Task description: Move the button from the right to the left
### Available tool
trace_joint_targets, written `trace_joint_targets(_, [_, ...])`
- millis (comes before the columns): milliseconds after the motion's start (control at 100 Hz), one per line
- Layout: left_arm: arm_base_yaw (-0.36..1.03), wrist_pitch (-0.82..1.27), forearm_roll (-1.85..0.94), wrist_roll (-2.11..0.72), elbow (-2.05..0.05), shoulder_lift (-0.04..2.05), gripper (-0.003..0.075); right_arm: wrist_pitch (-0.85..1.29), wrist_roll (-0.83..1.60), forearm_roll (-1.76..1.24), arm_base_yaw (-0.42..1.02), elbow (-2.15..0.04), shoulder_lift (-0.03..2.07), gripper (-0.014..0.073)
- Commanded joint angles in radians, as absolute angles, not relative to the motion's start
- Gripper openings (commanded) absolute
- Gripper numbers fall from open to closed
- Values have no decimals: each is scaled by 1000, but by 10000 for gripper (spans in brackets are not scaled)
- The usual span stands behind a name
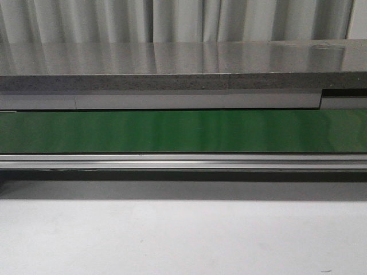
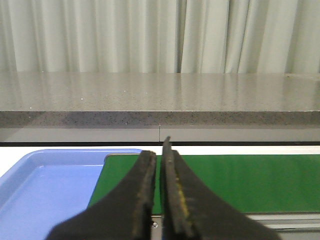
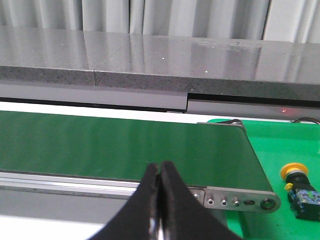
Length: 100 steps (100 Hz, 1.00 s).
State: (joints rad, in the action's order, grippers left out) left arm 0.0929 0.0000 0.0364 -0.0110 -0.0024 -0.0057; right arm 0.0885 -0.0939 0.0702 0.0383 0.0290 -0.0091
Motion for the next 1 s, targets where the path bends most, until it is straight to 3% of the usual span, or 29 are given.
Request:
trace_joint_targets(0, [90, -81, 29, 0, 38, -41, 5, 0, -90, 81, 37, 29, -25, -68])
trace_joint_targets(650, [90, -81, 29, 0, 38, -41, 5, 0, -90, 81, 37, 29, -25, -68])
trace_joint_targets(990, [90, -81, 29, 0, 38, -41, 5, -132, -90, 80, 37, 14, -25, -68])
